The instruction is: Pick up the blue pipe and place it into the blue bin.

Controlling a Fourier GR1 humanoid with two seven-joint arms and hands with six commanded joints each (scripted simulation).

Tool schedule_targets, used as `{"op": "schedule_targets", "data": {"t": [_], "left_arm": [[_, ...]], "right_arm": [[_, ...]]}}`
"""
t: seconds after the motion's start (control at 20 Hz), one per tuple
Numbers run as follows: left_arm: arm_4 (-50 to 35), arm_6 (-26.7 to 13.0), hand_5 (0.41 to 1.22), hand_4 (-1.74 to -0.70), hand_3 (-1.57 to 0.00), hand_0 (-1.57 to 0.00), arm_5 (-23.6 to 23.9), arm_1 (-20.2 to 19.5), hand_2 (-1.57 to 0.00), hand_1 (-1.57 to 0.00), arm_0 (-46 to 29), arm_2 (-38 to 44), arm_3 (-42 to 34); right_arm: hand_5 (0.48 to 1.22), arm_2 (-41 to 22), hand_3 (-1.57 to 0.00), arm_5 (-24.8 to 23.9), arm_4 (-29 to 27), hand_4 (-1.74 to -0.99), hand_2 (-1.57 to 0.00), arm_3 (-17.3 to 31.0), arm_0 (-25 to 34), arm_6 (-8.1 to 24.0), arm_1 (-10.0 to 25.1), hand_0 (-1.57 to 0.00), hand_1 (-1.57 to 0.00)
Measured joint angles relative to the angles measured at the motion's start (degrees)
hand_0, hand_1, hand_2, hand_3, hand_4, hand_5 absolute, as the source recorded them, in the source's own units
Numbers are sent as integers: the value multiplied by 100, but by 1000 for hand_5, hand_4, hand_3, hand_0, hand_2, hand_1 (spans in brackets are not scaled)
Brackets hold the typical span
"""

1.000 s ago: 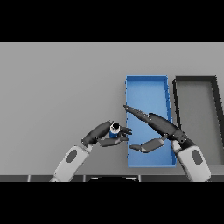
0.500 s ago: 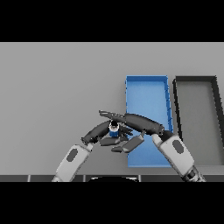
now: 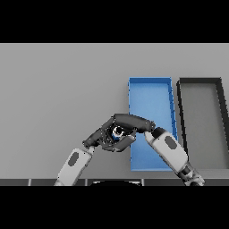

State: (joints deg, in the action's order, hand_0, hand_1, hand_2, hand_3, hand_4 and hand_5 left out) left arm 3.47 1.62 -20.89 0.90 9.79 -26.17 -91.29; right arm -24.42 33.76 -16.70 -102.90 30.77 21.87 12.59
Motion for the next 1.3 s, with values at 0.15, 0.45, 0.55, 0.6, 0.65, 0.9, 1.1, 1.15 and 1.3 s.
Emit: {"op": "schedule_targets", "data": {"t": [0.15,0.45,0.55,0.6,0.65,0.9,1.1,1.15,1.3], "left_arm": [[50,-4,1221,-1711,-1322,-1571,-34,46,-1562,-1571,79,50,16],[203,162,1221,-1733,-1437,-1571,-119,92,-1558,-1571,92,149,74],[202,84,1221,-1734,-1424,-1571,-120,166,-1563,-1571,98,152,32],[194,118,1221,-1732,-1434,-1571,-119,165,-1564,-1571,84,160,25],[215,246,1221,-1734,-1264,-1571,-131,147,-1566,-1571,4,143,25],[557,223,1221,-1250,-430,-601,-349,47,-547,-560,57,199,-22],[576,60,912,-1059,-175,-246,-680,19,-223,-229,85,316,32],[627,-103,848,-1031,-140,-196,-621,53,-178,-183,61,300,88],[598,-362,682,-977,-71,-100,-546,61,-91,-93,46,326,5]], "right_arm": [[940,21,-1295,-119,-34,-1475,-1379,-41,-160,-220,-132,-1374,-1378],[1147,44,-1499,6,151,-1490,-1521,-93,-315,-383,-297,-1519,-1520],[1174,86,-1525,-89,-21,-1493,-1539,-146,-424,-308,-417,-1538,-1539],[1183,98,-1534,-80,-25,-1494,-1545,-180,-424,-140,-450,-1545,-1545],[1191,96,-1541,-44,12,-1495,-1550,-217,-494,-34,-511,-1550,-1550],[1211,173,-1561,-106,136,-1498,-1564,-220,-536,-1,-718,-1564,-1564],[1217,271,-1567,-78,214,-1499,-1568,-280,-586,185,-864,-1568,-1568],[1218,301,-1568,-41,184,-1499,-1569,-276,-546,226,-910,-1569,-1569],[1219,356,-1569,43,396,-1499,-1570,-279,-563,74,-1022,-1570,-1570]]}}
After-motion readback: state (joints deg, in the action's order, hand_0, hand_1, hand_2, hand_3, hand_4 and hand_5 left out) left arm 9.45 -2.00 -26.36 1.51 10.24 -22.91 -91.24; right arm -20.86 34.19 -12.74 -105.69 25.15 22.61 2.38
